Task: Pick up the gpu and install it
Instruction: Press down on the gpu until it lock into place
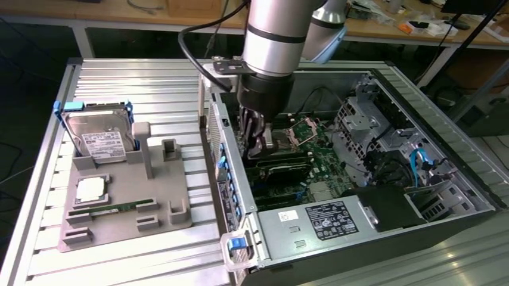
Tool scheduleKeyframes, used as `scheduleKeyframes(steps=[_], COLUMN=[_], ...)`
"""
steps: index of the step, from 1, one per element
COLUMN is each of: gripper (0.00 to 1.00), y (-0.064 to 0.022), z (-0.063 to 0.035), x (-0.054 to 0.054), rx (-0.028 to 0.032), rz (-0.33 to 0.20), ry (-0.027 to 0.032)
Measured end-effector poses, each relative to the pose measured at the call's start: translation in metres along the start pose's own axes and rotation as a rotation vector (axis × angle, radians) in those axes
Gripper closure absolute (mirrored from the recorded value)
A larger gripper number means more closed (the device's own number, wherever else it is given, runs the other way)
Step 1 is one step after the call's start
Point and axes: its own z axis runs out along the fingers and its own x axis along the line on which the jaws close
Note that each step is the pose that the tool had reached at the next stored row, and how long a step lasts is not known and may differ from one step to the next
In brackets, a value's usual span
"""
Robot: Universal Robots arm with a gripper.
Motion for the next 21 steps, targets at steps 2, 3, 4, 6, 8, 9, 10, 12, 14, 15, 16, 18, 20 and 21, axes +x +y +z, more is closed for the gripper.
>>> scheduleKeyframes(steps=[2,3,4,6,8,9,10,12,14,15,16,18,20,21], gripper=[0.89,0.89,0.89,0.89,0.89,0.89,0.89,0.89,0.89,0.89,0.89,0.89,0.89,0.89], y=[0.0001,0.0001,0.0001,0.0001,0.0002,0.0002,0.0002,0.0002,0.0002,0.0003,0.0004,0.0004,0.0004,0.0004], z=[-0.001,-0.0012,-0.0013,-0.0019,-0.0025,-0.0026,-0.0028,-0.0032,-0.0036,-0.004,-0.0044,-0.0049,-0.005,-0.005], x=[-0.002,-0.003,-0.004,-0.006,-0.008,-0.009,-0.01,-0.012,-0.014,-0.016,-0.017,-0.02,-0.021,-0.021], rx=[-0.0001,-0.0001,-0.0002,-0.0017,-0.0027,-0.0026,-0.0026,-0.0026,-0.0025,-0.0025,-0.003,-0.0035,-0.0046,-0.0046], rz=[0.0,0.001,0.001,0.002,0.003,0.003,0.003,0.003,0.003,0.004,0.005,0.007,0.007,0.007], ry=[0.0073,0.0074,0.0111,0.043,0.0706,0.0717,0.0727,0.0748,0.0755,0.085,0.1017,0.1382,0.1564,0.1564])
